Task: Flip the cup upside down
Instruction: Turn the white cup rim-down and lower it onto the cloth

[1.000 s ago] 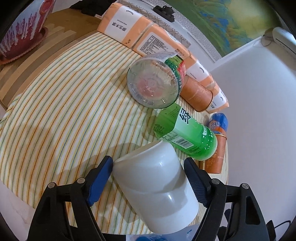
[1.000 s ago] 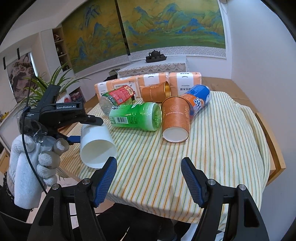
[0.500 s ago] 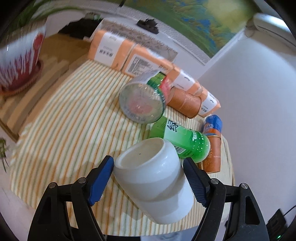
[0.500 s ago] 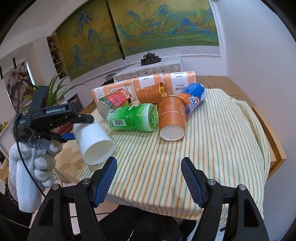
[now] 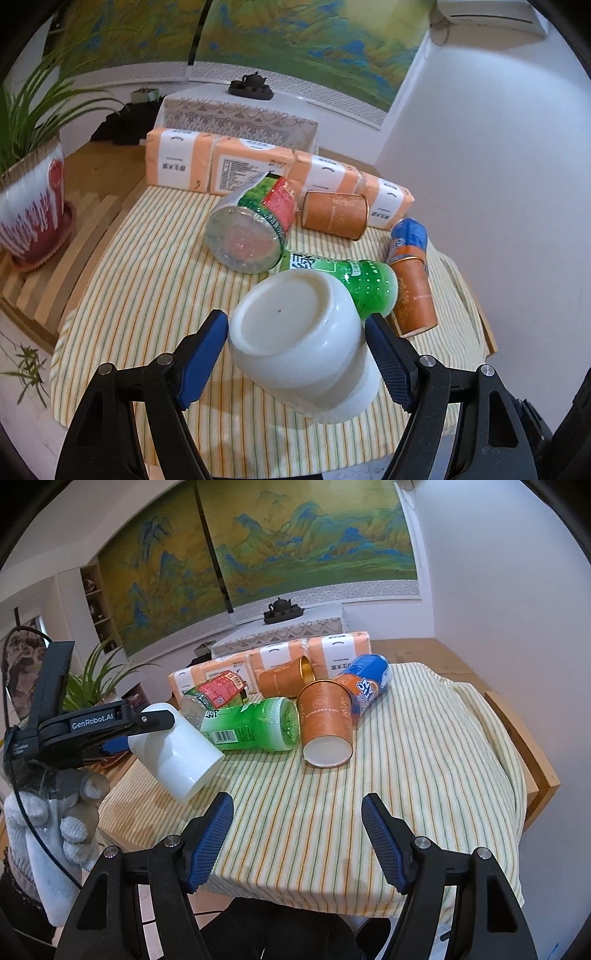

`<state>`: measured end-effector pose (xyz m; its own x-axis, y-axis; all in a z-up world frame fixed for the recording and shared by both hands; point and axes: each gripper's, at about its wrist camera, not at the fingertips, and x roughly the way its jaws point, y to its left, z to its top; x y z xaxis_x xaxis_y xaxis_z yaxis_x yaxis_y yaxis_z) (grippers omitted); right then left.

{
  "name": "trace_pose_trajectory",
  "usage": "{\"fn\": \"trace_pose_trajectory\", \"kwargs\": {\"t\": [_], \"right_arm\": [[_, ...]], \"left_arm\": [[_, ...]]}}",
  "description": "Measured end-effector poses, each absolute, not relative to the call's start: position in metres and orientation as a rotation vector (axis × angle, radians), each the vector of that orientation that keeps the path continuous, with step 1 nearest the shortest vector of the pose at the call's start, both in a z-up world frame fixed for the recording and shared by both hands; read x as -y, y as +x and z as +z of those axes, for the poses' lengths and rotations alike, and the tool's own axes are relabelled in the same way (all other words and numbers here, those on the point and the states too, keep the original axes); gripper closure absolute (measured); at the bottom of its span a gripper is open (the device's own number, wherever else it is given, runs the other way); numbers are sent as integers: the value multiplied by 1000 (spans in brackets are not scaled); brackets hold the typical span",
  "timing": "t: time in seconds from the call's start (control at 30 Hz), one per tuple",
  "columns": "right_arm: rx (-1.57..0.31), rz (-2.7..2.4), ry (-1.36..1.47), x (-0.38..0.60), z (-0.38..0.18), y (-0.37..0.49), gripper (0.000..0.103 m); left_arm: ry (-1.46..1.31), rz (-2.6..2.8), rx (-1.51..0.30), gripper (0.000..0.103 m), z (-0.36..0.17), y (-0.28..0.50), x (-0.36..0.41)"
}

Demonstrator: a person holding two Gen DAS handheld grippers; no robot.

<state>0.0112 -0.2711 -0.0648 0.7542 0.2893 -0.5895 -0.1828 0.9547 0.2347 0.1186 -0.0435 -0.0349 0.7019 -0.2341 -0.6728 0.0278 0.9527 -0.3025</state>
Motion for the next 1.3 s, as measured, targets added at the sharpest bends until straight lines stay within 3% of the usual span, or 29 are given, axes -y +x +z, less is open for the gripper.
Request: {"fn": "trace_pose_trajectory", "kwargs": {"t": [0.8,1.3], "right_arm": [[-569,119,170,273,-60,-6,35],[-554,73,176,277,-60,-10,35]], "left_arm": [[62,-145,-624,24,-28,101,95],[113,-151,-617,24,-41,108,116]]}}
